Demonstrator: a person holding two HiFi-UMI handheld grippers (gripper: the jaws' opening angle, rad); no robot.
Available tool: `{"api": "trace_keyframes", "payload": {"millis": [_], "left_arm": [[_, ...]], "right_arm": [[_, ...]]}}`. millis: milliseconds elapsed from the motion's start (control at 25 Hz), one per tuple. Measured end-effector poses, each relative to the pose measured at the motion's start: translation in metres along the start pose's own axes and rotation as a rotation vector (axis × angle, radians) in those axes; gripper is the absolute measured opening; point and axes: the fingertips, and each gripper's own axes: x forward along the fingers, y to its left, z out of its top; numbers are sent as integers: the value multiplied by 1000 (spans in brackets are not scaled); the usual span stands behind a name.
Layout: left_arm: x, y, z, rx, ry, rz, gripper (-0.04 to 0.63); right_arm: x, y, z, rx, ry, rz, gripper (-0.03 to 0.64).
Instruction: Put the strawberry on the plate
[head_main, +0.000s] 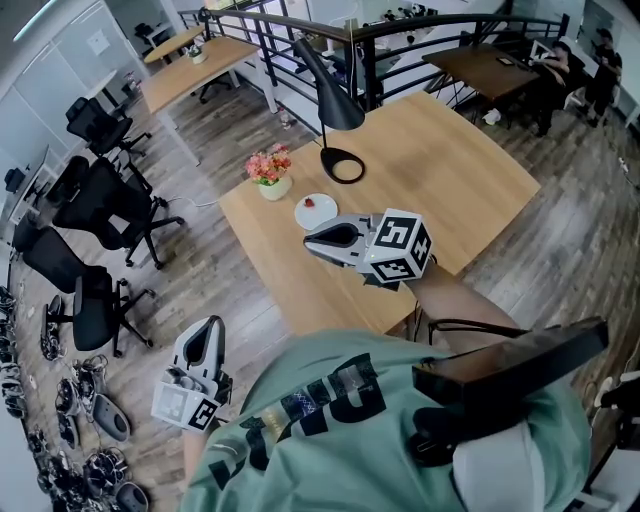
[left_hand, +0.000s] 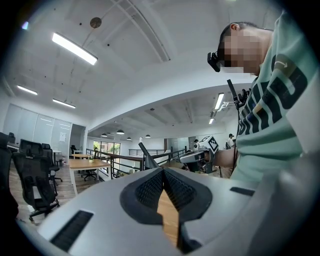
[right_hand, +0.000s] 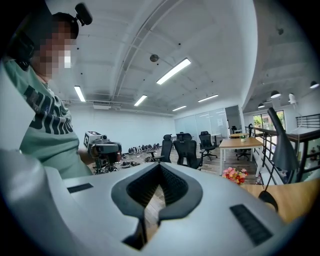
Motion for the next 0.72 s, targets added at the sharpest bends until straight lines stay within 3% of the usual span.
{"api": "trace_keyframes", "payload": {"millis": [720], "left_arm": [[1,3,-3,-7,4,14,5]], "right_arm": [[9,-1,-3,-13,21,38,5]]}}
